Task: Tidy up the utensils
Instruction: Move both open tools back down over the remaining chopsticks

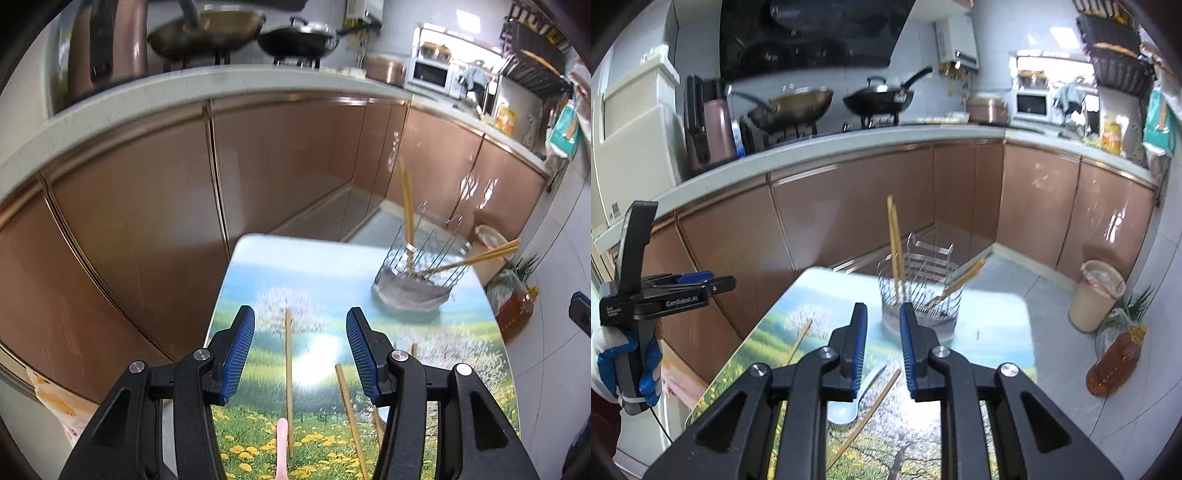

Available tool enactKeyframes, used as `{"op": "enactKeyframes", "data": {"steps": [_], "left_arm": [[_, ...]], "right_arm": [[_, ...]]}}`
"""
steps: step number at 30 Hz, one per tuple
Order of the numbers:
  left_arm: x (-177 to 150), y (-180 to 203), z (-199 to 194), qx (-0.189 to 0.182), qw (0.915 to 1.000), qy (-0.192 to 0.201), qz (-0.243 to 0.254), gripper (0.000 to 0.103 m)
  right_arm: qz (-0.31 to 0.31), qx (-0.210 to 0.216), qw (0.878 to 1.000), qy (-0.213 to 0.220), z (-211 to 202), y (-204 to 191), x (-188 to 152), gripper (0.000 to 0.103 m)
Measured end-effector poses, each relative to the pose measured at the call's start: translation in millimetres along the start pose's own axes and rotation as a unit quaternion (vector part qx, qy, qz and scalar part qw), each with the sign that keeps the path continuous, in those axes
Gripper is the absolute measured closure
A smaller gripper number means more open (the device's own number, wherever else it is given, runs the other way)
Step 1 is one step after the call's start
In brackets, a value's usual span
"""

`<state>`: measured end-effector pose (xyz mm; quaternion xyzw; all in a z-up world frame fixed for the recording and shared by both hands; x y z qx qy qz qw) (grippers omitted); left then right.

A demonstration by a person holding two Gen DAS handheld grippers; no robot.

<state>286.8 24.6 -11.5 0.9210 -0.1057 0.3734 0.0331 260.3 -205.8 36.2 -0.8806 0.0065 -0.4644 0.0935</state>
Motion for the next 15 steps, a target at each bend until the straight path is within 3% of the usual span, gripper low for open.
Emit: {"op": "enactKeyframes", "data": {"steps": [15], "left_arm": [[-25.0,-17.1,75.7,-0.001,0.9969,-0.078,-0.010,0.052]], "right_arm": [[0.000,0.014,0.995,-0.095,82.5,-5.7,-36.6,0.086]]}}
Point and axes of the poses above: each gripper's, at about its wrist camera, not at the fingertips, and z roughly the way its jaws point, y to its right, x to its top, the point moved 7 cm from there along z, roughly the way its jaws point, and after that the axes turned 7 degrees about z, right-handed, at the moved point
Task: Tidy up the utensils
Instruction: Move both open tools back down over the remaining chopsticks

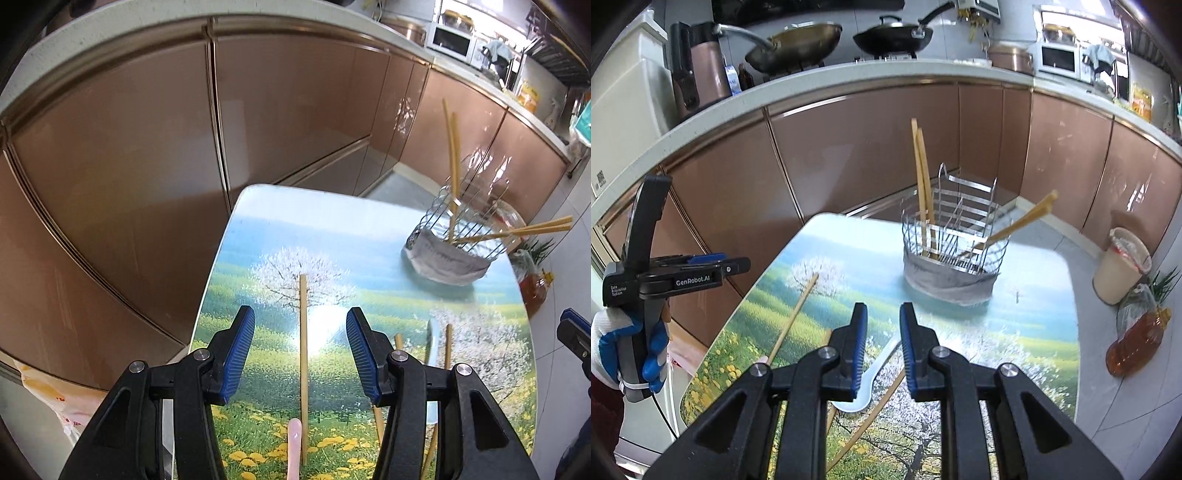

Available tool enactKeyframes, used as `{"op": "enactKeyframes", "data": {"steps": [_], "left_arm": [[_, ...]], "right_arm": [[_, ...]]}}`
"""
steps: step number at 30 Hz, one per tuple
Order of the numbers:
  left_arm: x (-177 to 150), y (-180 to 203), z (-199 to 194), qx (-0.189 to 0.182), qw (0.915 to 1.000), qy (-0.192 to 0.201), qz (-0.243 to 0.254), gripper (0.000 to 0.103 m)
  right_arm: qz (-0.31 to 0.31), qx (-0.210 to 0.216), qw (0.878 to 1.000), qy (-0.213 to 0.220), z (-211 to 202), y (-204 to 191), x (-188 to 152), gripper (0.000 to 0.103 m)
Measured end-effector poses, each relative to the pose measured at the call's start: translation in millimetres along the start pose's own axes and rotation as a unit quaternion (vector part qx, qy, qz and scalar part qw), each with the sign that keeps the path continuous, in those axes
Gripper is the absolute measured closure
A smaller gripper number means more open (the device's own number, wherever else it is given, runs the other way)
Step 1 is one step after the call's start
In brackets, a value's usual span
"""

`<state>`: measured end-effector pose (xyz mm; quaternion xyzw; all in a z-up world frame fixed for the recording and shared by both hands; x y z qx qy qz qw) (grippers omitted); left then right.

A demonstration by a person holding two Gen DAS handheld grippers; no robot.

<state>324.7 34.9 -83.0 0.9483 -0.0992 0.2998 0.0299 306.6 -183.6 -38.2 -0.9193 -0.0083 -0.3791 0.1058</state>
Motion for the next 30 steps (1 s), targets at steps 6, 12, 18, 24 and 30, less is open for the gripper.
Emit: {"op": "enactKeyframes", "data": {"steps": [6,12,18,24,30], "left_arm": [[-0.4,-2.5,22.3,0.001,0.9998,-0.018,0.002,0.052],[-2.9,-4.5,47.6,0.004,0.9991,-0.042,0.004,0.052],[-8.4,-9.2,79.5,0.006,0.9968,-0.079,0.003,0.052],[-9.4,-13.9,101.0,0.007,0.9948,-0.102,0.001,0.052],[-10.6,-13.9,115.0,0.009,0.9929,-0.119,0.000,0.052]], "right_arm": [[0.008,-0.001,1.000,-0.018,20.4,6.5,-3.4,0.086],[0.018,-0.004,0.999,-0.047,45.1,15.4,-12.6,0.086],[0.035,-0.007,0.993,-0.113,86.5,27.1,-37.7,0.086],[0.048,-0.004,0.985,-0.167,121.3,35.5,-55.5,0.086],[0.052,-0.012,0.979,-0.195,141.6,40.2,-64.6,0.086]]}}
Point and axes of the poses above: each gripper's, at about its wrist camera, not at the fingertips, and z roughly the way its jaws point, y to its right, x to its top, the point moved 7 cm from there along z, roughly the way its jaws point, and after that the axes turned 7 degrees about z, right-handed, at the moved point
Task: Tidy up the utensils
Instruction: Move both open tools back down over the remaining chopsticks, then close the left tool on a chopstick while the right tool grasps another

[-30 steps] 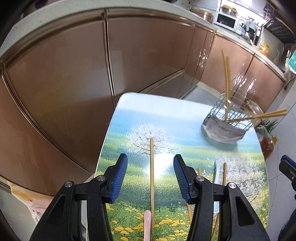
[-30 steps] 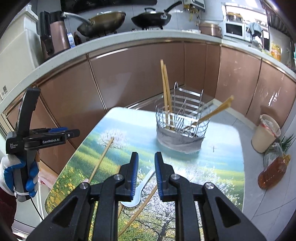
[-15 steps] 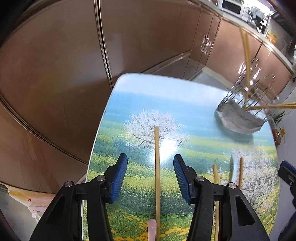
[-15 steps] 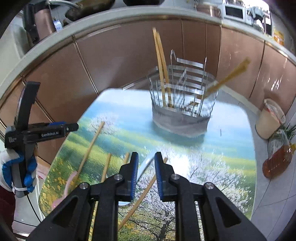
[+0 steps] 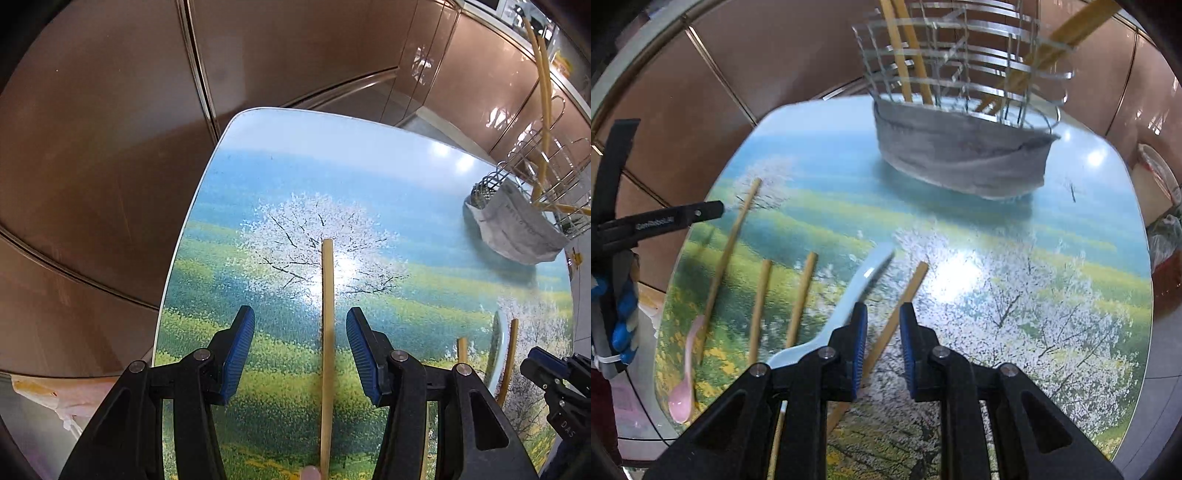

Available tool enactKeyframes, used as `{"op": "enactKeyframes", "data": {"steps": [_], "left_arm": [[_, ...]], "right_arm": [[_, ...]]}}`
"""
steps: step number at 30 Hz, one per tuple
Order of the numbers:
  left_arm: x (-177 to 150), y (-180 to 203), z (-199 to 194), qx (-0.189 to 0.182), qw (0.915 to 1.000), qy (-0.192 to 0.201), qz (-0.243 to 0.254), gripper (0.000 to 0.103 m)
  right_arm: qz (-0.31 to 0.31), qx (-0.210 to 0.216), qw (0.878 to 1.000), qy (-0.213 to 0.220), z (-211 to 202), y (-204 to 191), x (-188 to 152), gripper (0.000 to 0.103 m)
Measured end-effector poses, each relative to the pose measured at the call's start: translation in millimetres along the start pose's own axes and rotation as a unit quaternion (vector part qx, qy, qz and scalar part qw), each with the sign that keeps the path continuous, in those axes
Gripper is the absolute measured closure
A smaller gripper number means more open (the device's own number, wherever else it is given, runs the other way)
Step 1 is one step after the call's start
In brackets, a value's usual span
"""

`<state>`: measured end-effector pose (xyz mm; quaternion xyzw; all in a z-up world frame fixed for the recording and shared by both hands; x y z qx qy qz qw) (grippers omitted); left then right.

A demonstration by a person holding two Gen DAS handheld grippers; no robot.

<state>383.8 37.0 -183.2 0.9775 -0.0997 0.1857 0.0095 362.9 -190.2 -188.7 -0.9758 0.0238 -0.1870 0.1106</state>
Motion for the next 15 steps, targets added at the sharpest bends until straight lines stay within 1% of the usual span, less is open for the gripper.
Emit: {"op": "enactKeyframes", "data": {"steps": [7,15], "left_arm": [[3.2,1.6,4.4,0.006,0.9999,-0.008,0.006,0.052],[5.9,-1.5,18.4,0.010,0.9997,-0.022,0.004,0.057]], "right_arm": [[0.001,-0.003,1.000,-0.013,14.9,-0.7,0.1,0.086],[0.000,-0.010,1.000,-0.019,24.2,0.2,1.1,0.086]]}}
Point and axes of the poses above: each gripper's, at about its wrist camera, not at the fingertips, and z roughly the way its jaws point, y to its right, x to its top, the point moved 7 cm from there along z, roughly the way its jaws point, and after that the axes turned 7 degrees about z, right-handed, at the moved point
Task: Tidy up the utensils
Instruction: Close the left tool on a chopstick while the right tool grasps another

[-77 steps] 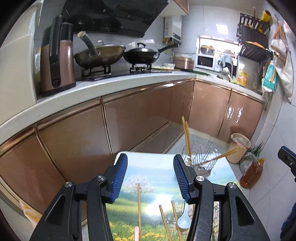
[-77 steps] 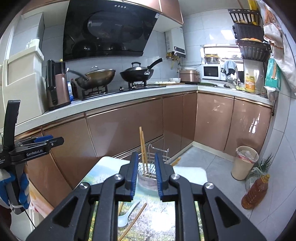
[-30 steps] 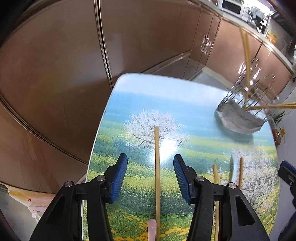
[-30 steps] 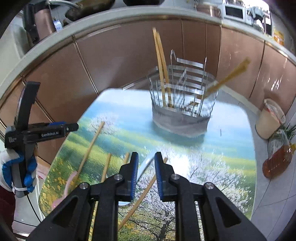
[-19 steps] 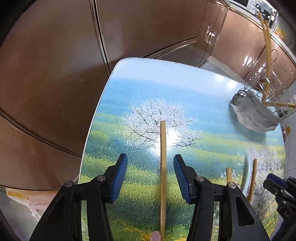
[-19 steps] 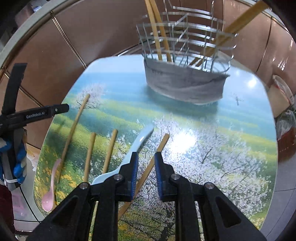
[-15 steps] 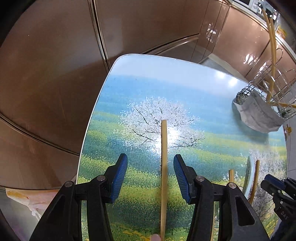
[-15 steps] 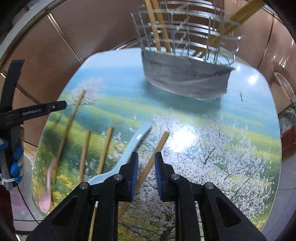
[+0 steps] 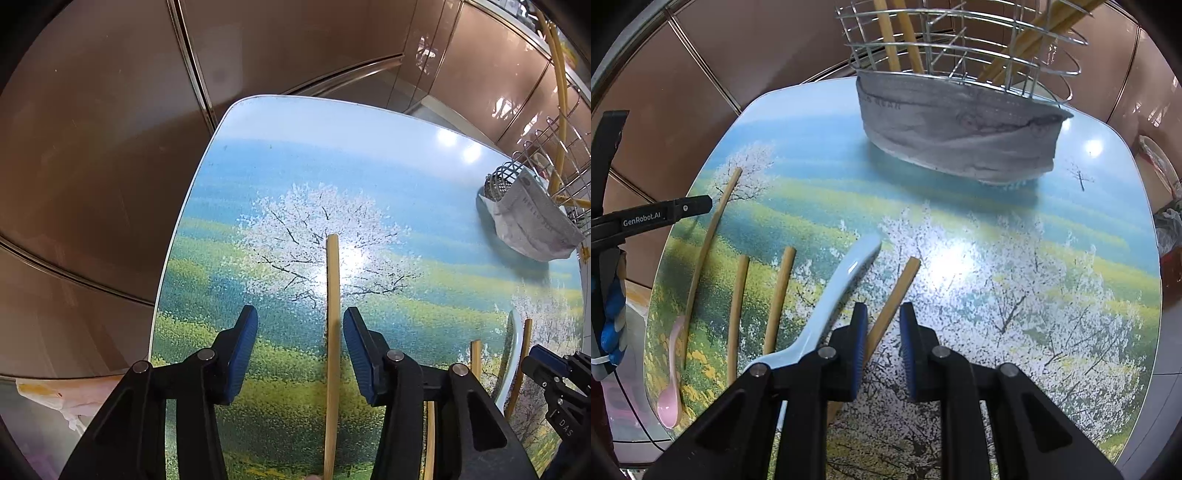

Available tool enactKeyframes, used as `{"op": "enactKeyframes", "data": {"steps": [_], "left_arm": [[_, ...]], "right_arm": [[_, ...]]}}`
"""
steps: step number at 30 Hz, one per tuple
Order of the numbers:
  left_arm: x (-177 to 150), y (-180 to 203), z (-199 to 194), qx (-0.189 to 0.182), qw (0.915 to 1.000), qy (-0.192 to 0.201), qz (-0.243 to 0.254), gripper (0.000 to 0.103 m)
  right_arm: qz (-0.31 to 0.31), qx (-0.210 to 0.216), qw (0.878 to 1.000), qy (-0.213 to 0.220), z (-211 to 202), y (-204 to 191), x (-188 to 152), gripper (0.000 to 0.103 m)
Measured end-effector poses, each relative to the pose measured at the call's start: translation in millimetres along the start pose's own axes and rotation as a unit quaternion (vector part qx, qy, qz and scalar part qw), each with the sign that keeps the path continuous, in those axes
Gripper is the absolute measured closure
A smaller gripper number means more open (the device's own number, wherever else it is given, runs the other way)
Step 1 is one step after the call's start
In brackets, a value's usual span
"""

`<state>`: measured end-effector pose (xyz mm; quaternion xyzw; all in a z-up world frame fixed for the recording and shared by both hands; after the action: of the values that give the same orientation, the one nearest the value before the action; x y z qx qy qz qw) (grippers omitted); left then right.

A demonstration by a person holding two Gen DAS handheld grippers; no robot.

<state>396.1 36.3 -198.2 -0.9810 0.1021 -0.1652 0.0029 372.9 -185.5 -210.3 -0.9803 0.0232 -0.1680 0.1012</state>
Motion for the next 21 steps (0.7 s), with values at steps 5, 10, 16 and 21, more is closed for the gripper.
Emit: {"op": "enactKeyframes", "data": {"steps": [5,10,16,21], "left_arm": [[-0.3,-4.1,6.6,-0.004,1.0000,-0.006,-0.005,0.058],[-2.0,-5.8,14.6,-0.011,0.9998,-0.014,-0.007,0.065],[-3.4,-6.2,24.6,-0.024,0.9993,-0.026,-0.010,0.067],[3.9,-6.8,34.1,-0.031,0.9989,-0.032,-0.012,0.068]], "right_arm": [[-0.003,-0.004,1.000,-0.003,6.4,0.1,-0.1,0.086],[-0.009,-0.004,1.000,-0.003,7.3,-1.3,0.2,0.086],[-0.017,-0.004,1.000,-0.007,8.3,-2.7,0.5,0.087],[-0.026,-0.002,1.000,-0.012,7.5,-2.8,1.9,0.087]]}}
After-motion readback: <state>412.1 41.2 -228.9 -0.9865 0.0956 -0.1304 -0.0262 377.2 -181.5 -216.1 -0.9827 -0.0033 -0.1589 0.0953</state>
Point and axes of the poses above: each gripper's, at about its wrist camera, not at the fingertips, and z roughly the way its jaws point, y to its right, x to its top, the point moved 7 cm from there along z, roughly the way its jaws point, and after that the axes turned 7 degrees about z, right-handed, at the moved point
